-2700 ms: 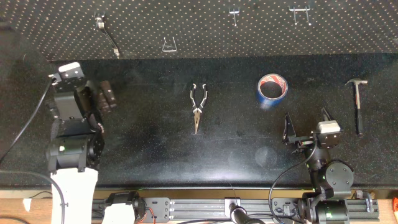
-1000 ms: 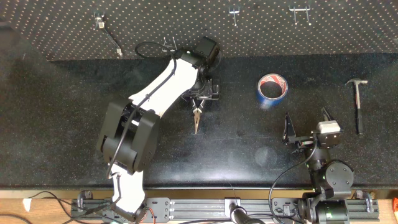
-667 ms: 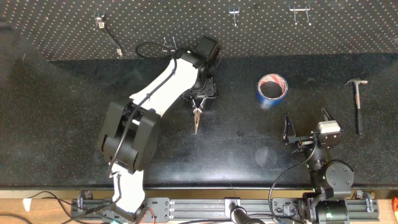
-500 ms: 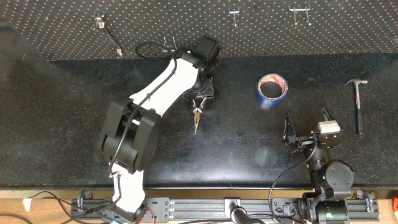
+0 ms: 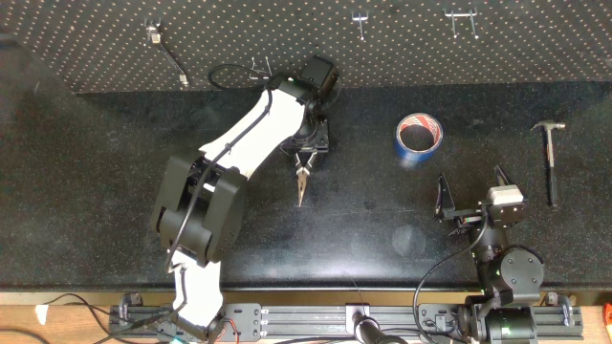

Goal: Place Tools Onto Pegboard

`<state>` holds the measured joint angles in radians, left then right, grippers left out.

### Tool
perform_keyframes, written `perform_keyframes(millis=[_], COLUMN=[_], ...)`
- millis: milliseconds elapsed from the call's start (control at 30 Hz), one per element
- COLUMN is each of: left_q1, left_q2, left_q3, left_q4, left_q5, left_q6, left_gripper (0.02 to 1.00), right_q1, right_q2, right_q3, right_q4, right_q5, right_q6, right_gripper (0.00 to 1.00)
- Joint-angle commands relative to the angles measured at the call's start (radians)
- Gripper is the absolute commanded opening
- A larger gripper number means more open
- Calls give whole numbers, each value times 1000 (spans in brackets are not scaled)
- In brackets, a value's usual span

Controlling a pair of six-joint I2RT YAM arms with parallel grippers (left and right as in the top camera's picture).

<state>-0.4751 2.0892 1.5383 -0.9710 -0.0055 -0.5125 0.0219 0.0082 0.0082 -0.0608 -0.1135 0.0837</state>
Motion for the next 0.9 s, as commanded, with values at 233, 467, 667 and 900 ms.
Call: perform_keyframes(millis=[233, 467, 667, 900], left_q1=[-3, 78, 113, 143], left_q2=[-543, -743, -632, -523], left_q3=[-49, -462, -462, -462], left_q4=[-44, 723, 1066, 1232], left_q5=[-150, -316, -421, -409], left_q6=[47, 242, 320, 320], left_gripper=[29, 27, 29, 27], right_q1=[7, 7, 7, 7], right_q2=[-6, -6, -6, -6], right_q3=[-4, -4, -4, -4], right_q4=[-3, -3, -3, -3], right_q5=[2, 2, 1, 2], right_q6=[-13, -13, -14, -14], right_gripper=[976, 976, 974, 976])
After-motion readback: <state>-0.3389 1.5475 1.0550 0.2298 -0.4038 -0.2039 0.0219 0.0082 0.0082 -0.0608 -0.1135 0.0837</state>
